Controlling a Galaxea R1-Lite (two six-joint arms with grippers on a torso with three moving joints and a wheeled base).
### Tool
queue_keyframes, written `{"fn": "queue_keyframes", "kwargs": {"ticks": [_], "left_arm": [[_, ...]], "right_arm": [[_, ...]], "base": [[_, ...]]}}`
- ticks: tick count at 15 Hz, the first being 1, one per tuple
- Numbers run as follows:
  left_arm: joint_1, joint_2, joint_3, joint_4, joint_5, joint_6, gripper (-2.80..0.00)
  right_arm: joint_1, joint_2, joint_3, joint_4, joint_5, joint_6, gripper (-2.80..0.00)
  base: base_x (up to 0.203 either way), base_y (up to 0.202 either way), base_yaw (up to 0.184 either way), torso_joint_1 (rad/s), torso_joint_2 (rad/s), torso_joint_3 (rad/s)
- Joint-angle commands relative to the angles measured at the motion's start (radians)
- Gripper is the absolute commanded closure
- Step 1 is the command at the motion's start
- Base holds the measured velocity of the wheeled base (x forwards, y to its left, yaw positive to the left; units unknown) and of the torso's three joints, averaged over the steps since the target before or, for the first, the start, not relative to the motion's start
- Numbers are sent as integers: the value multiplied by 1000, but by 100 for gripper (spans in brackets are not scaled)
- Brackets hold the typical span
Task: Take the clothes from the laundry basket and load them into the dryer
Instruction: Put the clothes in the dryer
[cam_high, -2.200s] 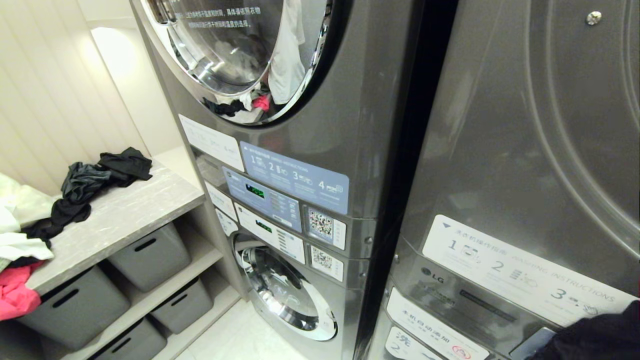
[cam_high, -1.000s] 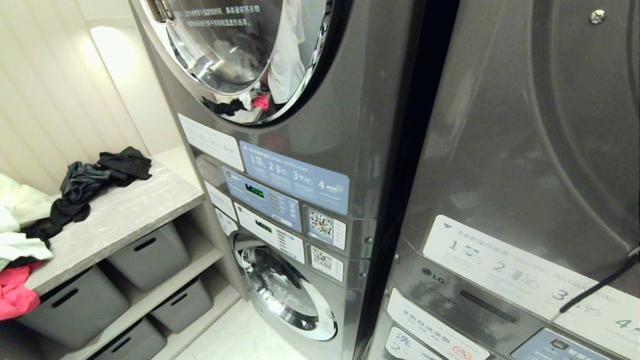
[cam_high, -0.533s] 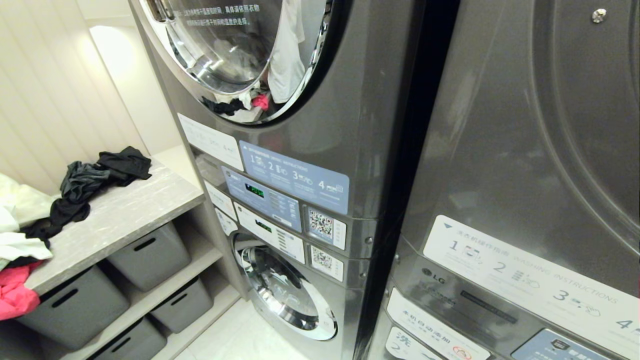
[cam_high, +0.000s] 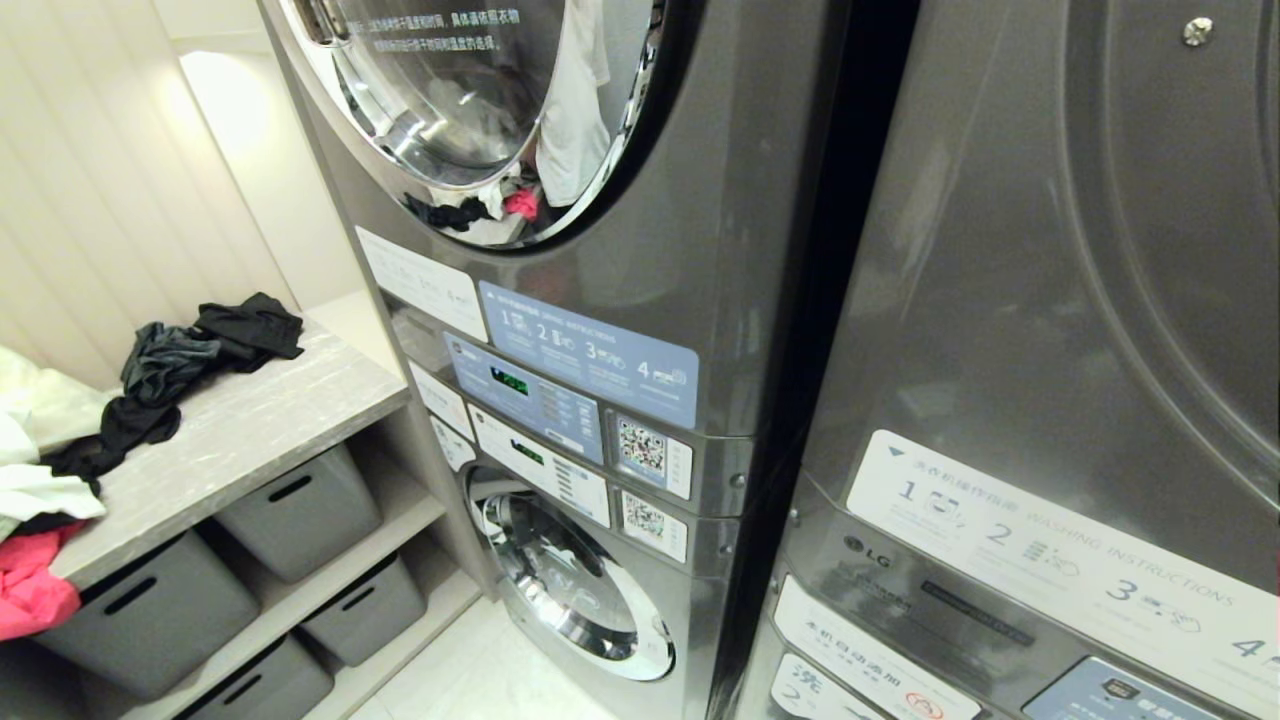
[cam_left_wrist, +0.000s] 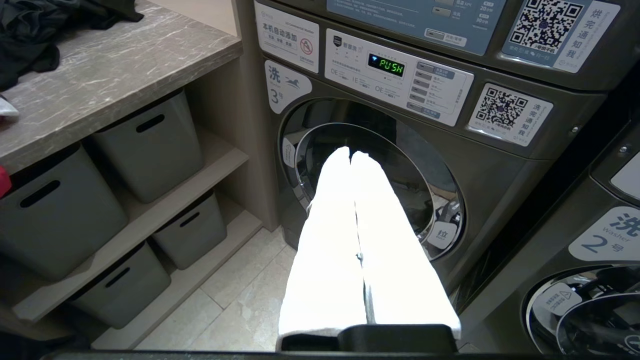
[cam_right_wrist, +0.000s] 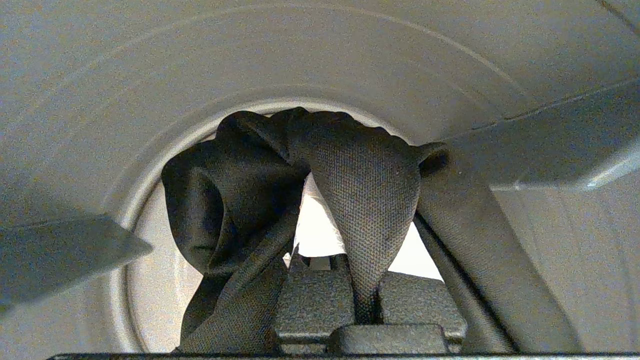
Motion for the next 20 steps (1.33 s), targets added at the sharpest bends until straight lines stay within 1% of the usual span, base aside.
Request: {"fn": "queue_keyframes", "kwargs": {"ticks": [1, 4, 6, 9, 10, 11, 13, 15, 20], "left_arm": [[0, 0, 0, 0, 0, 0, 0], [0, 0, 0, 0, 0, 0, 0], [0, 0, 0, 0, 0, 0, 0], [0, 0, 0, 0, 0, 0, 0], [0, 0, 0, 0, 0, -2, 0], [0, 0, 0, 0, 0, -2, 0], [0, 0, 0, 0, 0, -2, 0], [0, 0, 0, 0, 0, -2, 0], [0, 0, 0, 0, 0, -2, 0]], "right_arm": [[-3, 11, 25, -11, -1, -1, 0], [0, 17, 144, -2, 9, 18, 0], [0, 84, 168, -1, 9, 90, 0], [-2, 192, 173, -1, 16, 136, 0], [-1, 214, 179, 0, 50, 140, 0], [-1, 236, 179, 2, 101, 144, 0], [-2, 286, 150, 16, 134, 156, 0], [-1, 292, 133, 36, 135, 184, 0], [-17, 254, 138, 63, 136, 191, 0]], "base": [[0, 0, 0, 0, 0, 0], [0, 0, 0, 0, 0, 0], [0, 0, 0, 0, 0, 0], [0, 0, 0, 0, 0, 0], [0, 0, 0, 0, 0, 0], [0, 0, 0, 0, 0, 0], [0, 0, 0, 0, 0, 0], [0, 0, 0, 0, 0, 0], [0, 0, 0, 0, 0, 0]]}}
